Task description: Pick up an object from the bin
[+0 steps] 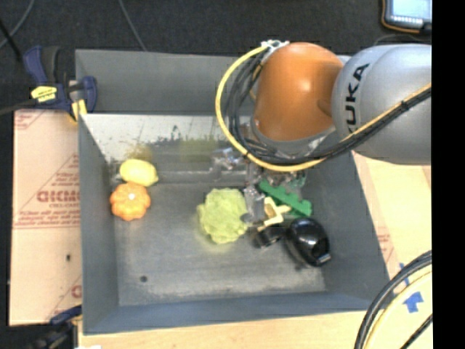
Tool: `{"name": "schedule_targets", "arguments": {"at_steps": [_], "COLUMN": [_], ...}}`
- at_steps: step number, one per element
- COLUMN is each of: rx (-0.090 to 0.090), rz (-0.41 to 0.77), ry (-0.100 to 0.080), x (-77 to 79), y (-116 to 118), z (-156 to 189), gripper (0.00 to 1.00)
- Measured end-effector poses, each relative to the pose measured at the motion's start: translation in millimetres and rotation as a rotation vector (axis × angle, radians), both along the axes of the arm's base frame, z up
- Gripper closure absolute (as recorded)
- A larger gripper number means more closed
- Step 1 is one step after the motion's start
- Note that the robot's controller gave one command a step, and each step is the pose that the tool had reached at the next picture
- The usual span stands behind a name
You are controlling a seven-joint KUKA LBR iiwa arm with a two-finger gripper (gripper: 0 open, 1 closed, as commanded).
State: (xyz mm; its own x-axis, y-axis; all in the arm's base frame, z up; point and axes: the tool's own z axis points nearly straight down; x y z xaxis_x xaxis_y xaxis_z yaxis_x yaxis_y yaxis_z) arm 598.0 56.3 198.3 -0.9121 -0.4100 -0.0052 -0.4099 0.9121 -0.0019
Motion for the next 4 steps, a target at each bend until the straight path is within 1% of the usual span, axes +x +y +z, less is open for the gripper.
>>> {"name": "schedule_targets", "arguments": {"at_steps": [1,2,3,4], "rx": [0.002,0.002,0.002,0.003], "rz": [0.055,0.085,0.278,0.276], "ry": [-0.007,0.002,-0.013,-0.013], "x": [-19.6,-30.3,-27.2,-27.2], "y": [-14.6,-9.8,-0.8,-0.7], "z": [-51.1,-85.9,-73.2,-73.2], "gripper": [0.00,0.00,1.00,1.00]}}
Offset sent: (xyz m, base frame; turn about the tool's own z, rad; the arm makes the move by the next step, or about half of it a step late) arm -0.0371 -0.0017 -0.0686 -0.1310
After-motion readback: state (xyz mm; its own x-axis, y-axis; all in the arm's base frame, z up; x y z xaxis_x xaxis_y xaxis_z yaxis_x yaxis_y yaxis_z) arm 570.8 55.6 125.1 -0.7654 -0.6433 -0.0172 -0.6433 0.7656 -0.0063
